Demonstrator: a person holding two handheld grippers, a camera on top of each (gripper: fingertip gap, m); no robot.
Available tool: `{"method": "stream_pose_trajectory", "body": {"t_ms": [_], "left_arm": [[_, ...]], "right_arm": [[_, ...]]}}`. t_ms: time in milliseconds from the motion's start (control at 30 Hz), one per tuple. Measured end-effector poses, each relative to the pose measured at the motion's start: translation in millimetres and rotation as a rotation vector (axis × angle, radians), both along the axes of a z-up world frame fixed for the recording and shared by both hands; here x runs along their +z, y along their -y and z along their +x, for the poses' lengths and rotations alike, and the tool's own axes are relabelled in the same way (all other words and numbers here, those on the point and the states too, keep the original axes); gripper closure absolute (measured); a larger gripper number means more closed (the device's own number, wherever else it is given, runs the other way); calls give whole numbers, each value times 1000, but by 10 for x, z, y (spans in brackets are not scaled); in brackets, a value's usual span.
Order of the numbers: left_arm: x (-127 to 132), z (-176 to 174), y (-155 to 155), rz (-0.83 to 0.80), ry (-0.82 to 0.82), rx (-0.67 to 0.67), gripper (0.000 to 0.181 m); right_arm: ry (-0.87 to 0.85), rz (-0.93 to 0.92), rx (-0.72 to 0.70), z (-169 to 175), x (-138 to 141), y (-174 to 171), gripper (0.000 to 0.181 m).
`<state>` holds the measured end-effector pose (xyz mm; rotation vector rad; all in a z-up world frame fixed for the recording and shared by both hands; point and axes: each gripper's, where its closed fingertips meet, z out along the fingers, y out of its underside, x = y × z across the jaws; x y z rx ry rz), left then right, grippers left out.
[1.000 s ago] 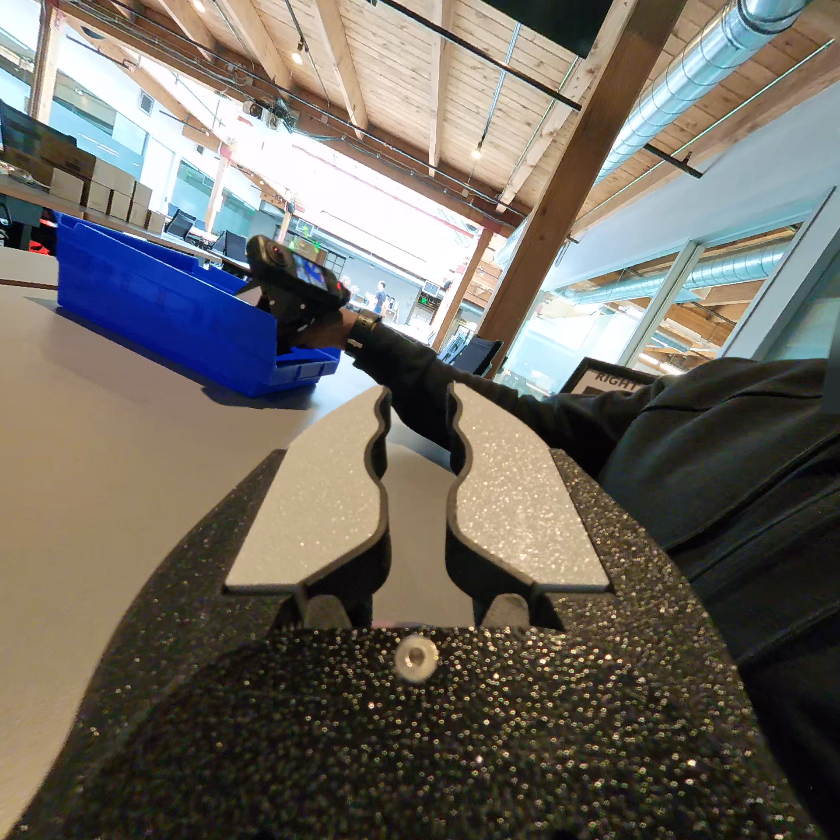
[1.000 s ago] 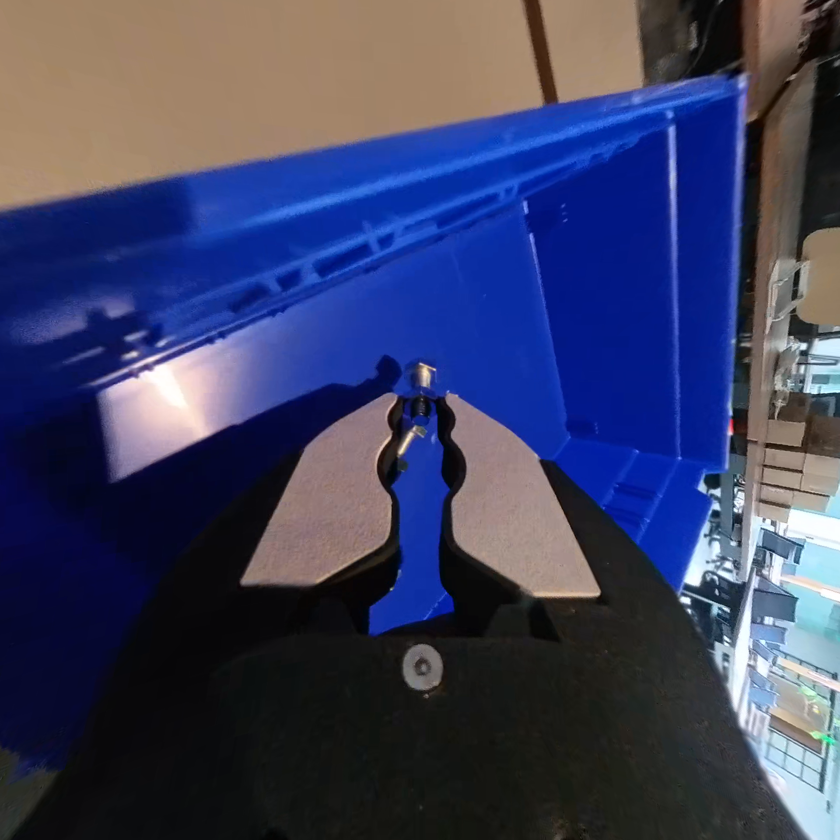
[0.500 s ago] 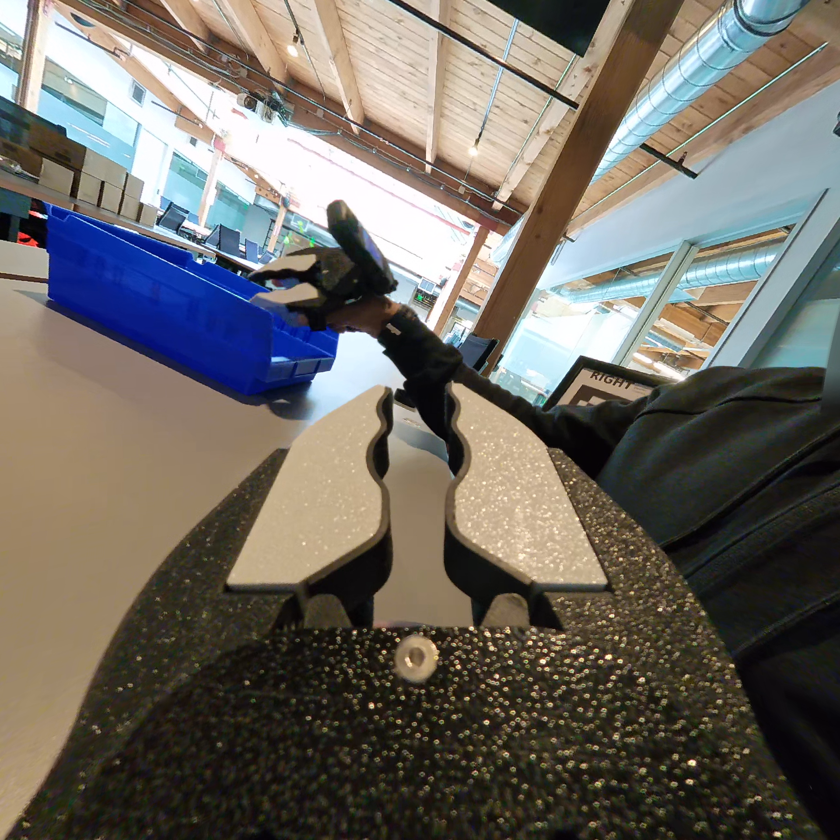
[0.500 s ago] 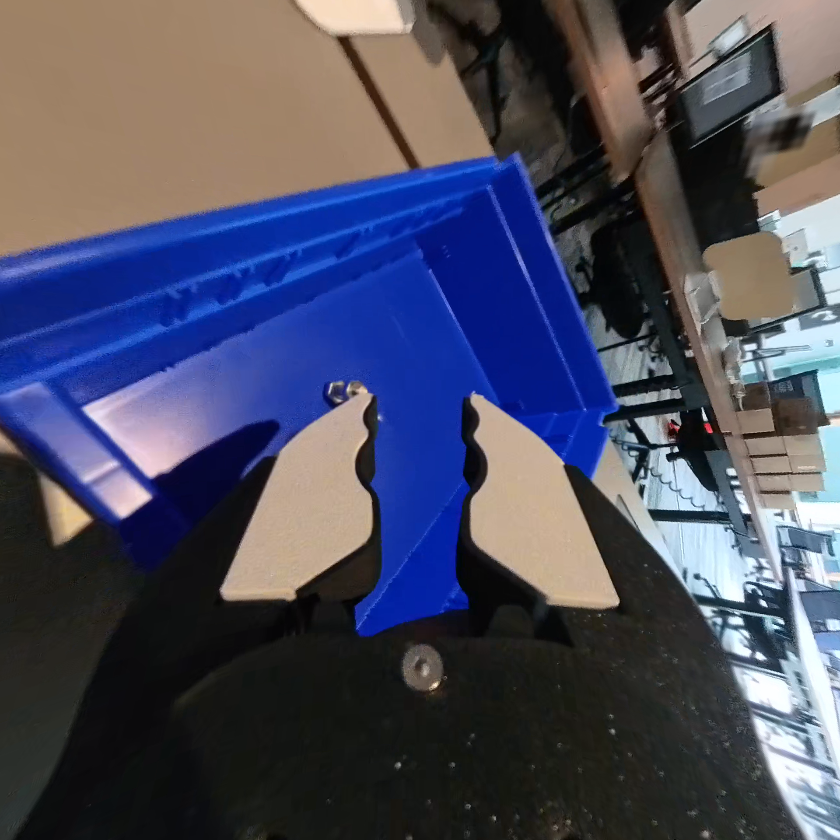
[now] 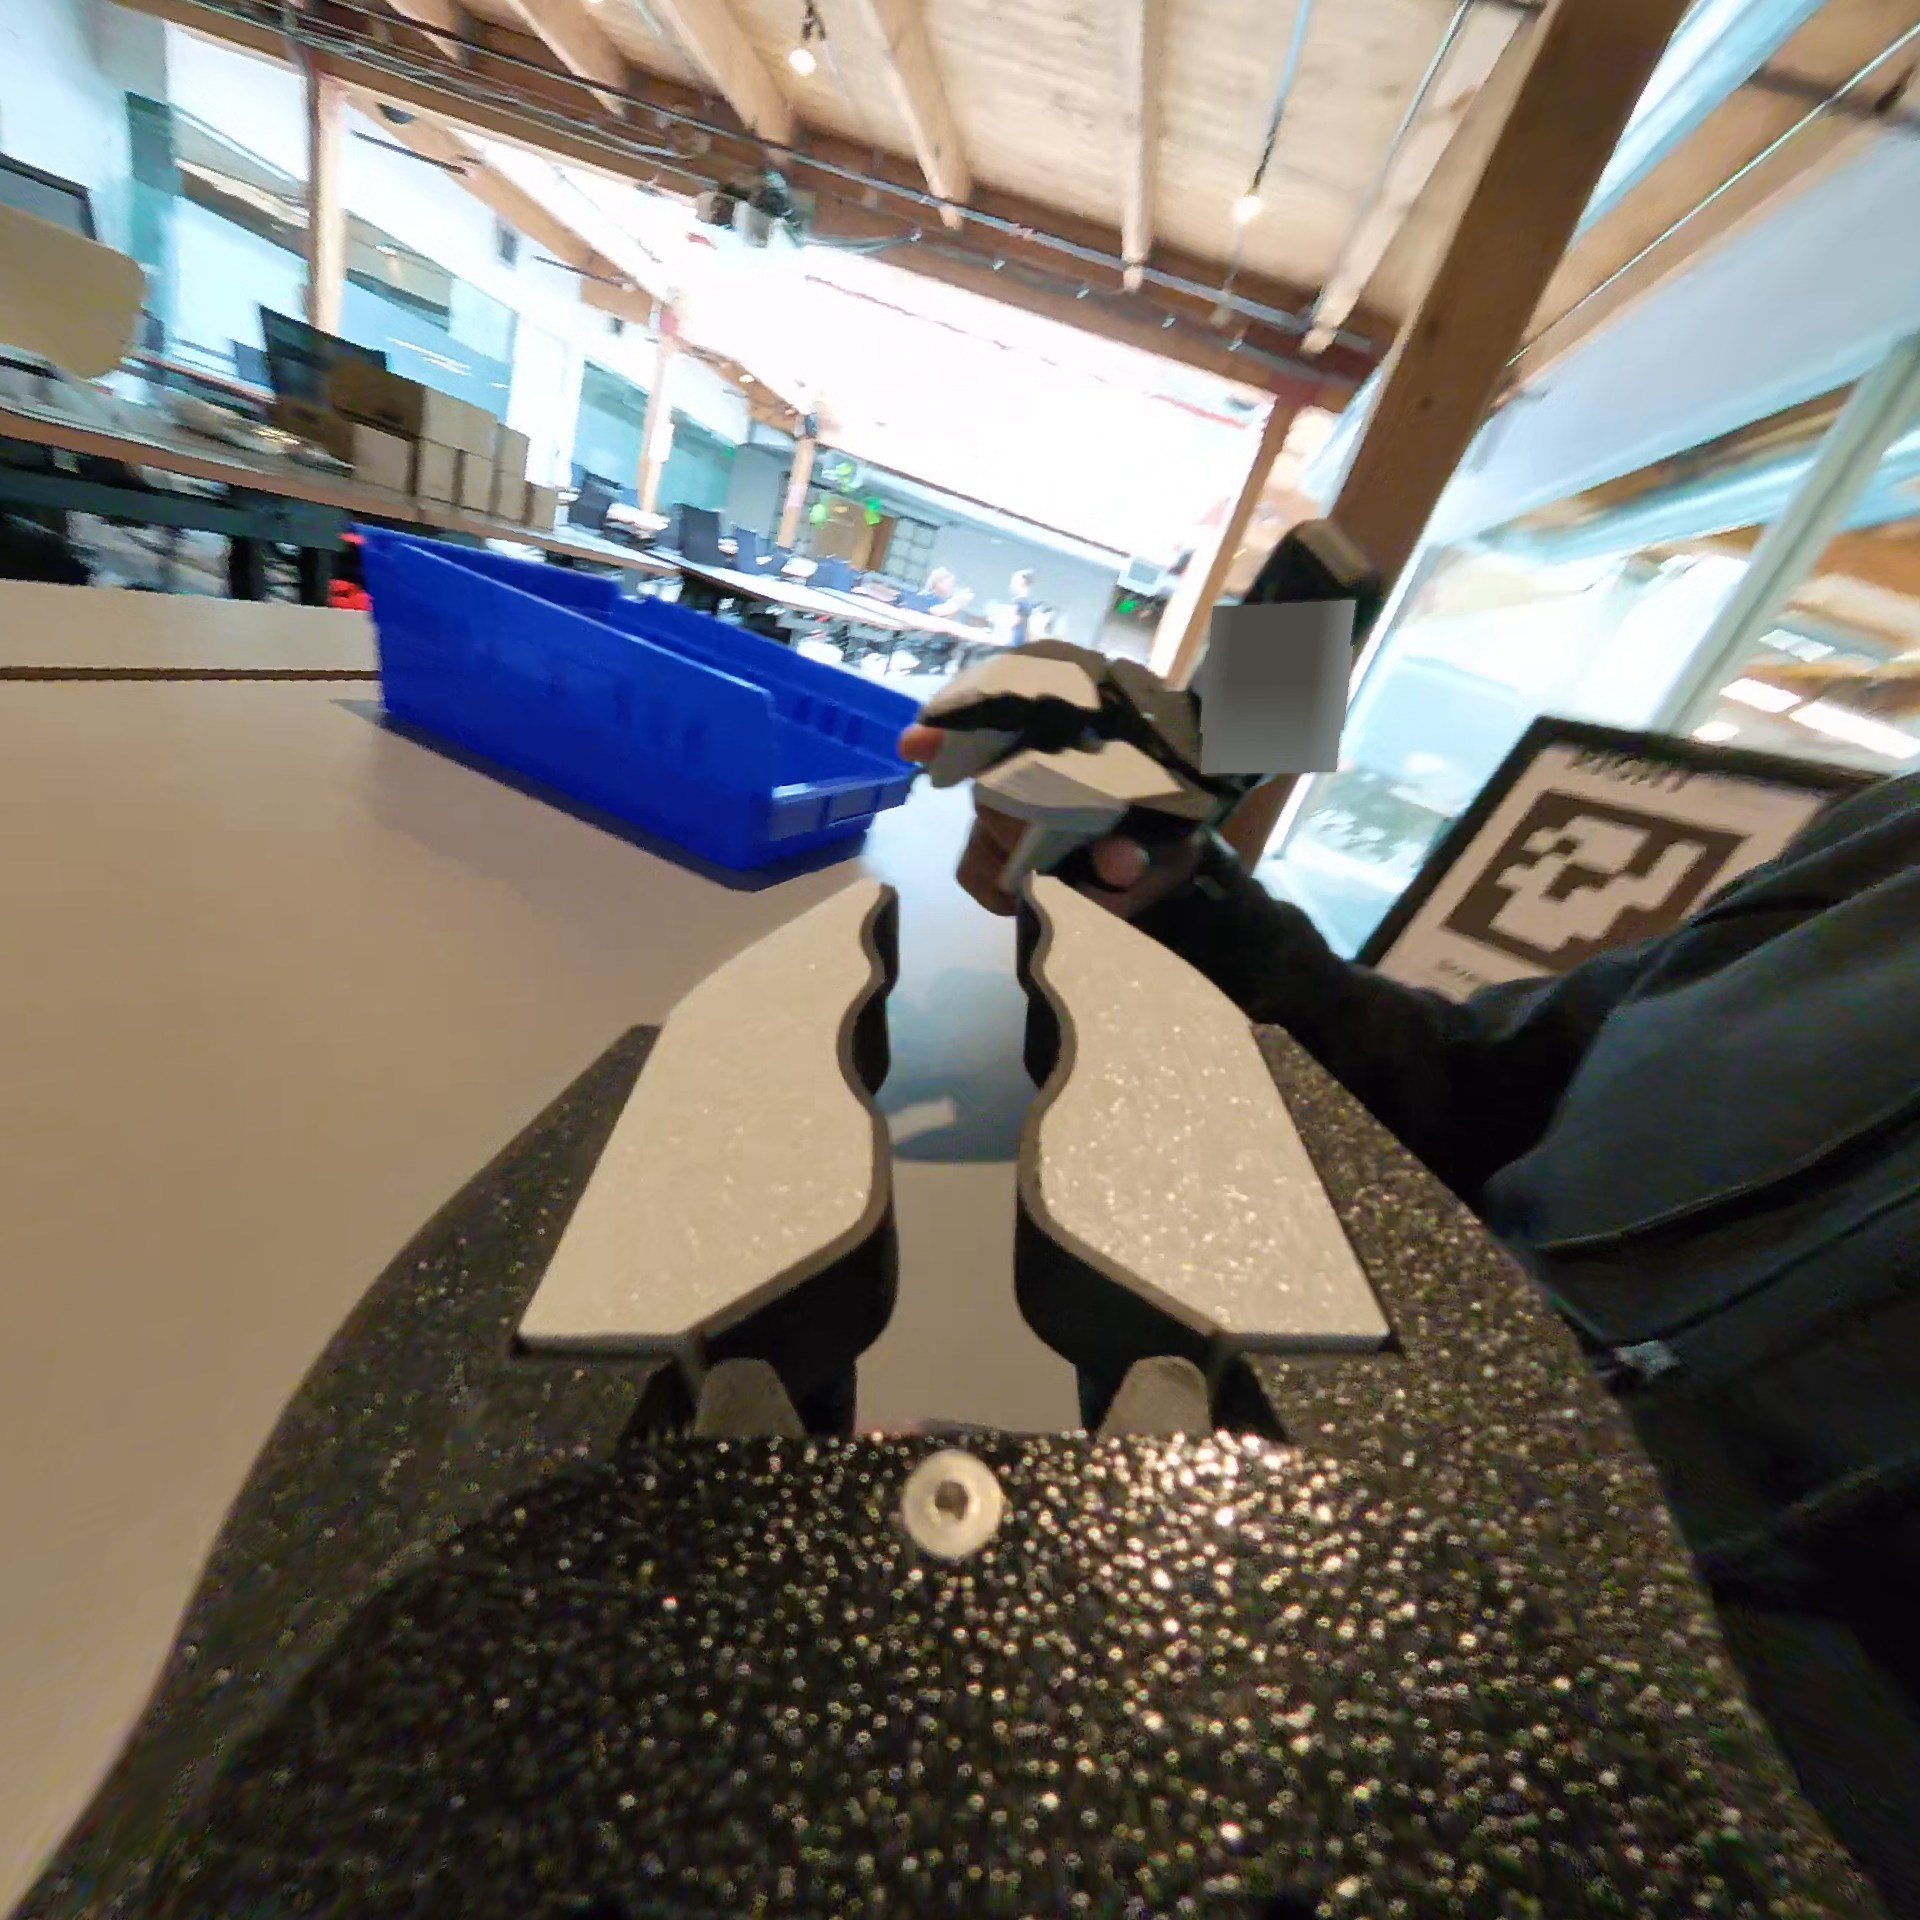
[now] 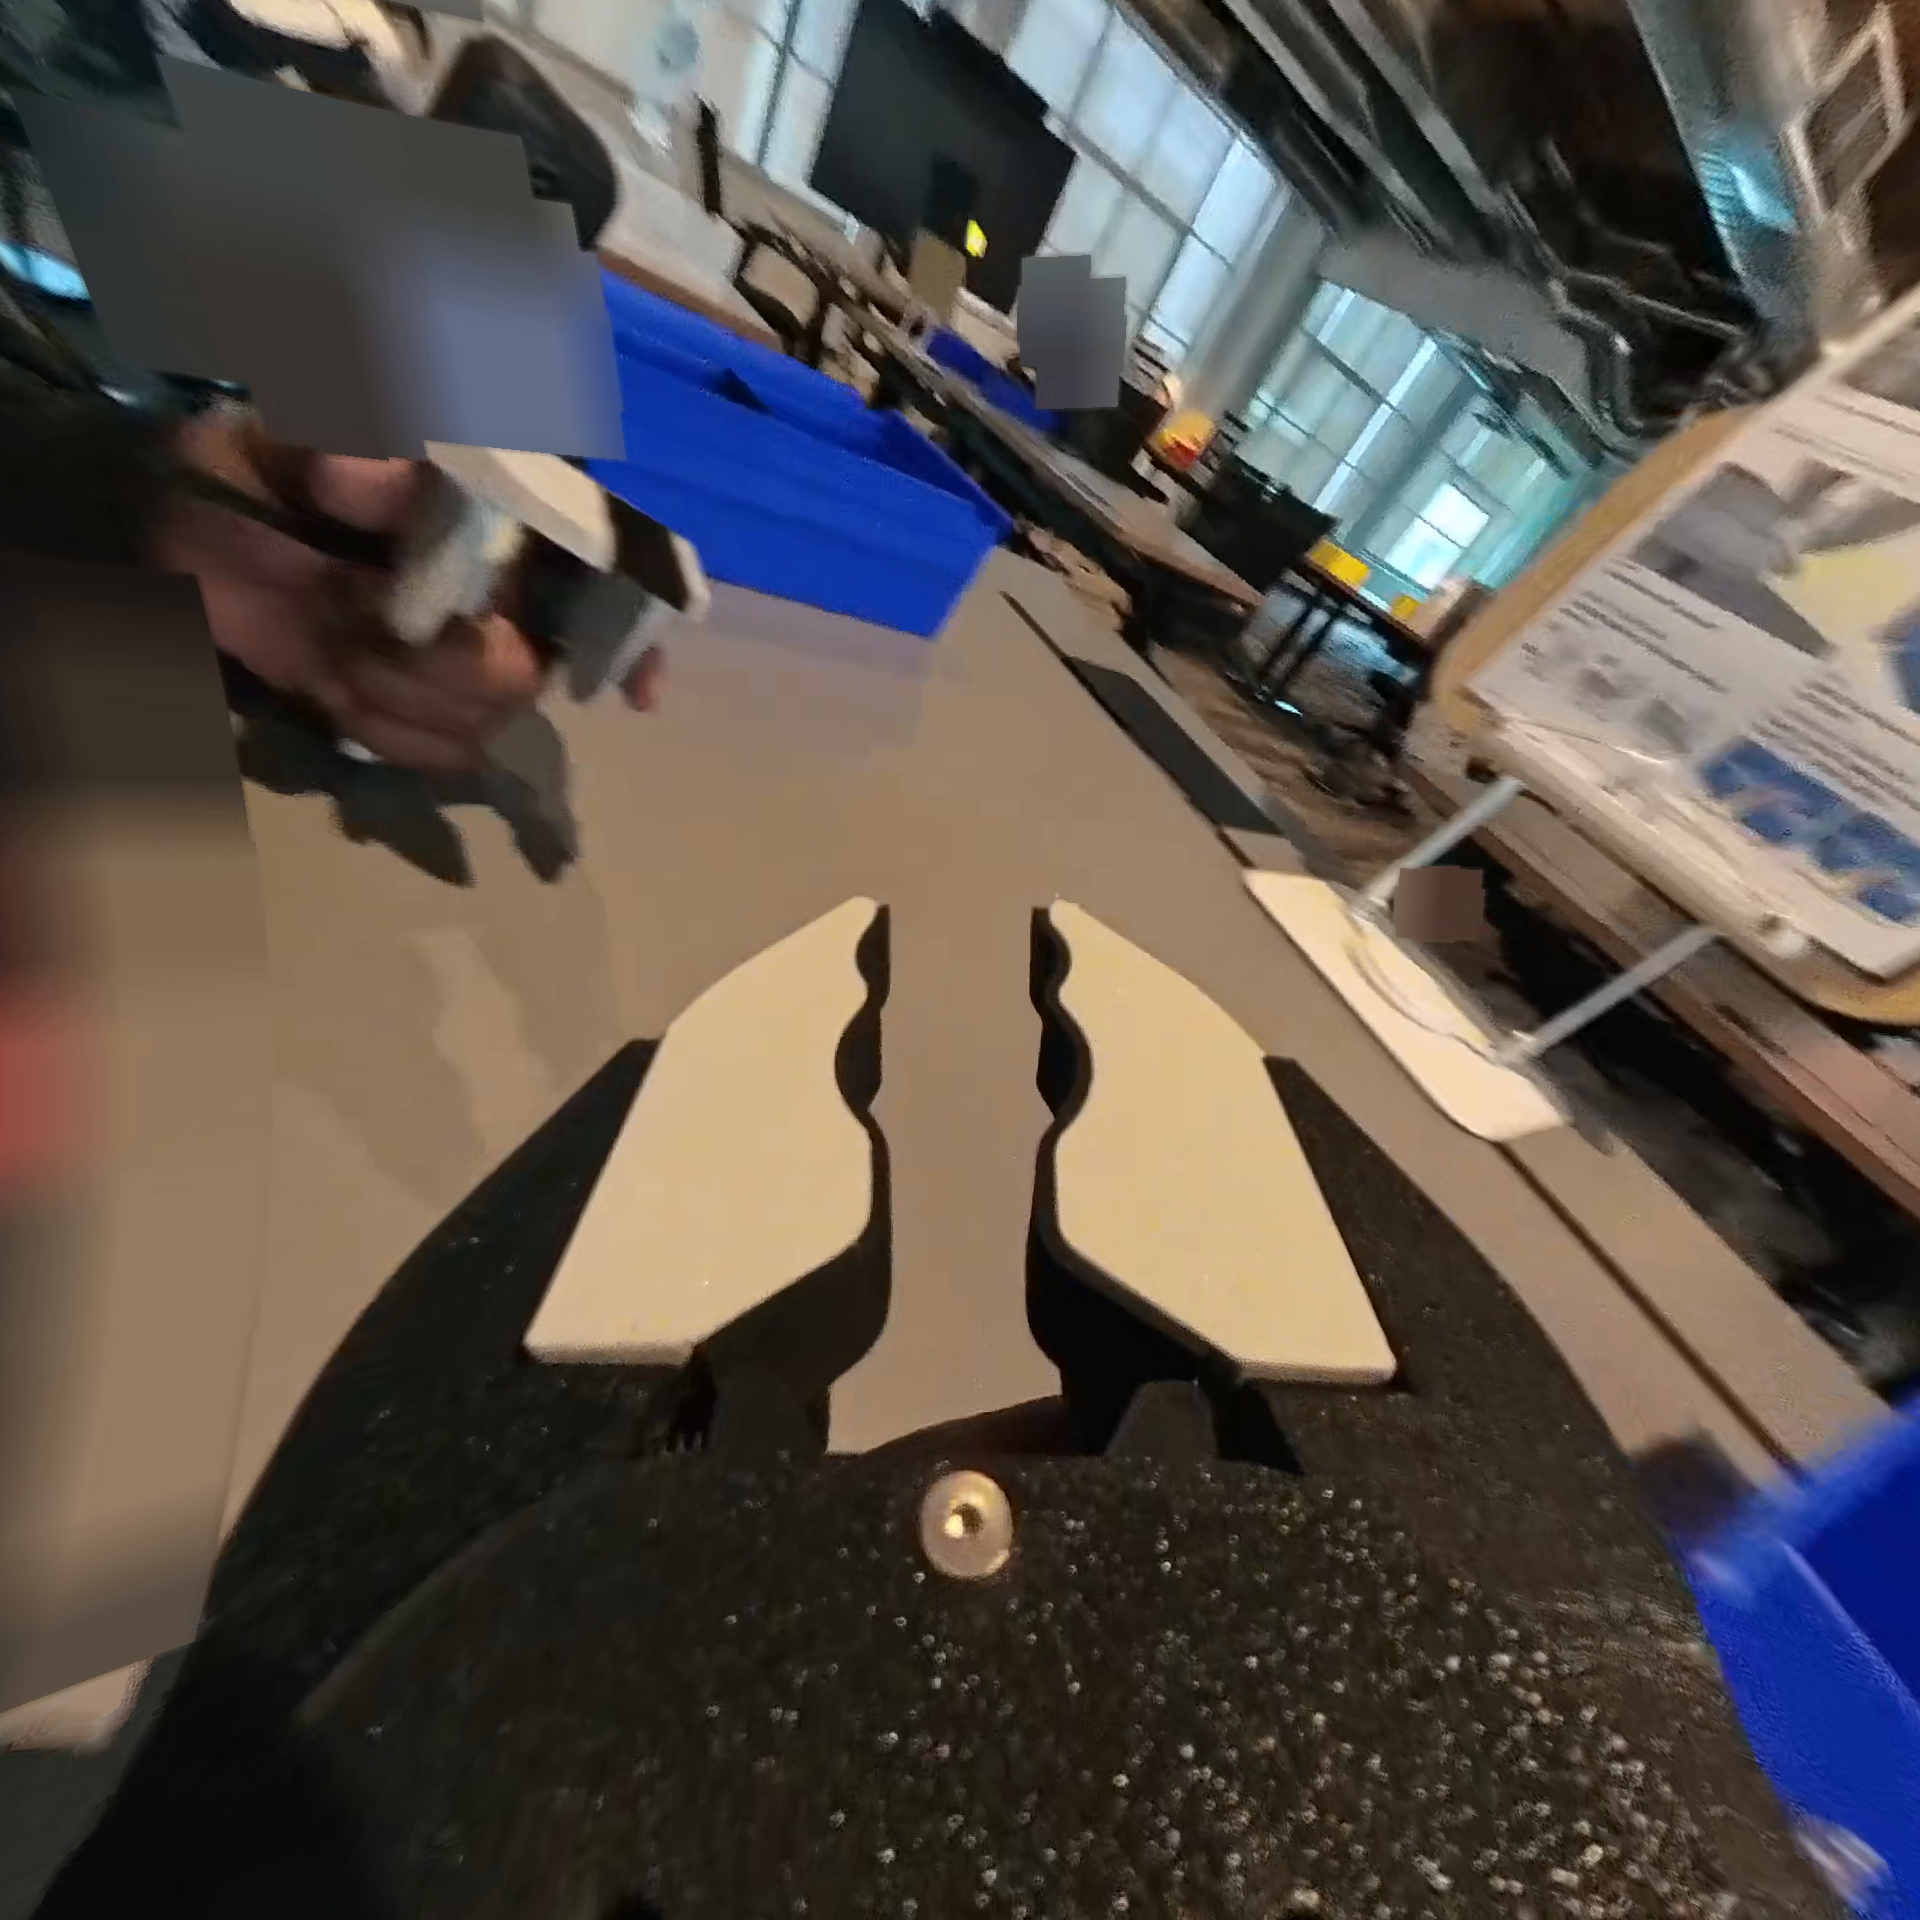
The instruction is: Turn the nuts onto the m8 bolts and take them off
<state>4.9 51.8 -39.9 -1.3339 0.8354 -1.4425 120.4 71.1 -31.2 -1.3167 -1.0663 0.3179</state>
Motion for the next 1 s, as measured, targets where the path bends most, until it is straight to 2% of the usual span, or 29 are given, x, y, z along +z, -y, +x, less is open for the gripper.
{"method": "stream_pose_trajectory", "body": {"t_ms": [67,167,267,367,467,533,600,733,867,1000], "left_arm": [[-35,-97,-34,61,-61,67,160],[-68,-329,-88,161,-172,173,160],[13,-661,-145,249,-272,258,161],[192,-1123,-269,332,-407,370,161],[351,-1801,-498,367,-637,533,161],[416,-2382,-741,287,-796,684,161],[378,-2957,-1014,166,-946,815,162],[-85,-3893,-1556,-159,-1237,927,162],[-524,-4322,-1914,-365,-1368,927,161],[-821,-4424,-2062,-446,-1474,896,161]], "right_arm": [[-53,-16,51,-286,-78,91,156],[-106,-25,66,-511,-175,120,157],[-39,-42,48,-599,-401,99,156],[61,-23,47,-648,-561,123,156],[132,-25,67,-704,-655,151,157],[174,-41,81,-742,-720,149,157],[201,-70,103,-787,-769,139,157],[271,-95,158,-888,-810,62,157],[376,-52,225,-983,-798,-53,157],[409,-37,286,-1064,-797,-153,157]]}}
